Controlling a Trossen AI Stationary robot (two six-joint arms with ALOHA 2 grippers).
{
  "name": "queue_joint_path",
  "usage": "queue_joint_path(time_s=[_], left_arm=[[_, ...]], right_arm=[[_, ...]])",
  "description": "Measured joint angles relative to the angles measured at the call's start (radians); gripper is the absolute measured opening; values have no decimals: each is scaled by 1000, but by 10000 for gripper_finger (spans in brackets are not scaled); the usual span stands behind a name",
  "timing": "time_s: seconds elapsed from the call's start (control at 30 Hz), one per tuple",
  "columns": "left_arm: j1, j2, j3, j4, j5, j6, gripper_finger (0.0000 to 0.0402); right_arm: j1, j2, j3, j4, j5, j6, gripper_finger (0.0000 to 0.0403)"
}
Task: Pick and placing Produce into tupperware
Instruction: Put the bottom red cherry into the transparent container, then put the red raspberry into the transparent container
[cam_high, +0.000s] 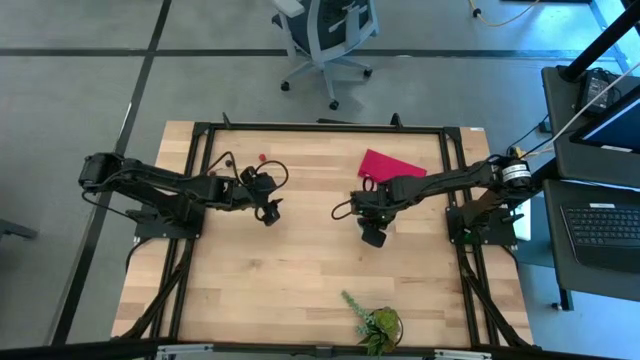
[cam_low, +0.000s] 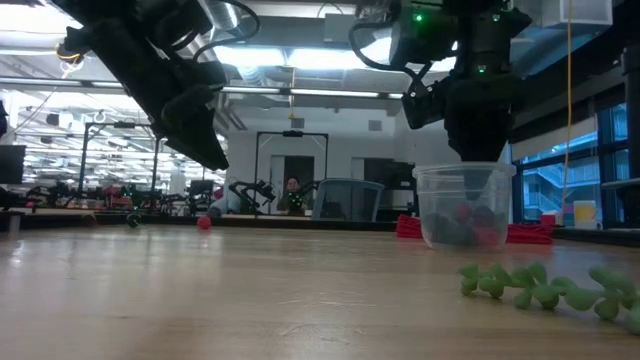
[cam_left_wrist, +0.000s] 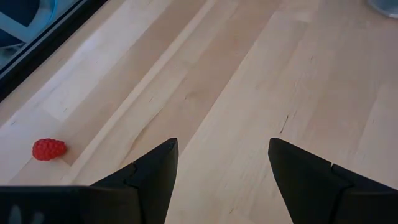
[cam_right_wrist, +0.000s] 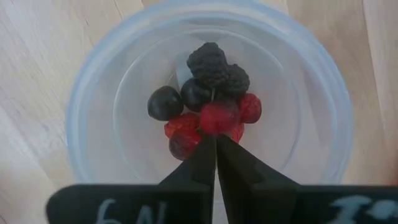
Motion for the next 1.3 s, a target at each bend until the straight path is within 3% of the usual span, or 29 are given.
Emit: queue_joint_path(time_s=[0.23, 0.5, 0.7, 0.8, 0.97, 1.13, 1.3], left_arm=[[0, 0, 0, 0, 0, -1, 244], [0, 0, 0, 0, 0, -1, 244], [2, 0, 0, 14, -6, -2, 244], [9, 0, 0, 14, -7, -34, 244], [59, 0, 0, 19, 43, -50, 244], [195, 0, 15, 18, 230, -26, 244], [355, 0, 78, -39, 256, -36, 244]], right_arm=[[0, -1, 0, 12, 1, 9, 33], [0, -2, 122, -96, 7, -58, 140], [6, -78, 217, -126, 178, -182, 197], [8, -189, 151, 3, 220, -257, 208], [9, -407, -77, 320, 220, -320, 209], [9, -562, -327, 634, 220, -322, 198], [8, -628, -492, 810, 218, -324, 190]])
